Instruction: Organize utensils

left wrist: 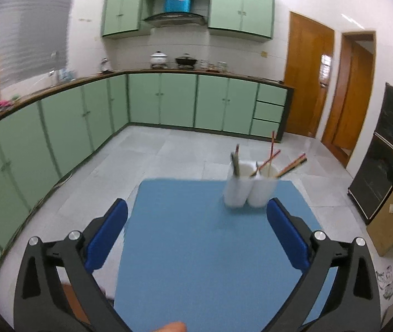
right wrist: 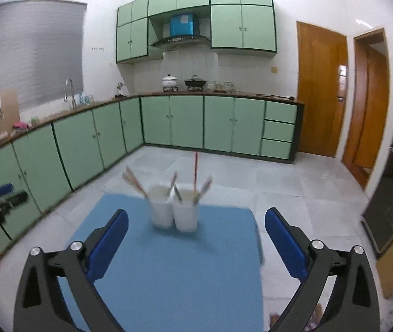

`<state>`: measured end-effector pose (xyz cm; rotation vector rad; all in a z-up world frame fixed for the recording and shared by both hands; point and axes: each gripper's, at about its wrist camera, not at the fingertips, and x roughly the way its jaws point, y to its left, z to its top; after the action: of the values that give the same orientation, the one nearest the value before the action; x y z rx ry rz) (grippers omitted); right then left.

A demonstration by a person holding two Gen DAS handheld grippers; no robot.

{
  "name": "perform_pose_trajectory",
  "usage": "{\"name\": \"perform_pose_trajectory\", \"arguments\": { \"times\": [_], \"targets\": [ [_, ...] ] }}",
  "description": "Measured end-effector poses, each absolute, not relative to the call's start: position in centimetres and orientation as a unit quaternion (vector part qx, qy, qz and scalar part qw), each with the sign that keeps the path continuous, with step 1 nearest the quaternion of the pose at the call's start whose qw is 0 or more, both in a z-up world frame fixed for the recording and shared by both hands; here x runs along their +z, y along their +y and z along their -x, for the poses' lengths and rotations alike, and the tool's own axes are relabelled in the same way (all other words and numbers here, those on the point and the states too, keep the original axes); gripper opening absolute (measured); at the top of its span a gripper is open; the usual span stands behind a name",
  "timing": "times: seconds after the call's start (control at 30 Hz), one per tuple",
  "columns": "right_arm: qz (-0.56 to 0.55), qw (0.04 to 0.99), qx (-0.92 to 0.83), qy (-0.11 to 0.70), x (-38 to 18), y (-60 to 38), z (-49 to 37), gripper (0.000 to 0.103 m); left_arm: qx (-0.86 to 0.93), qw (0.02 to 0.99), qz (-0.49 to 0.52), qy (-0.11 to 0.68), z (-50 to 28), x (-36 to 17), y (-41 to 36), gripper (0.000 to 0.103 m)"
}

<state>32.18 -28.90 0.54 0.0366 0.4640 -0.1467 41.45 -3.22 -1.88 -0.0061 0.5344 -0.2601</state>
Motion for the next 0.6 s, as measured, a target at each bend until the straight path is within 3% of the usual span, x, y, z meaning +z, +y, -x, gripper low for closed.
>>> {"name": "perform_pose_trajectory", "arguments": {
  "times": [0.3,0.6],
  "targets": [
    [-0.067,0.957,-0.139,0.247,-5.0,-23.9,-17.7,0.097,-0.083,0.966,-0.017,0.243,-25.2,-3.7,-1.4,0.098],
    [-0.055,0.961,-0.111,0.247,-5.5,-18.5,-6.6,0.097,-0.055,0.973,-0.01,0.226,-12.0,-2.4,-0.8,0.098]
  ]
}}
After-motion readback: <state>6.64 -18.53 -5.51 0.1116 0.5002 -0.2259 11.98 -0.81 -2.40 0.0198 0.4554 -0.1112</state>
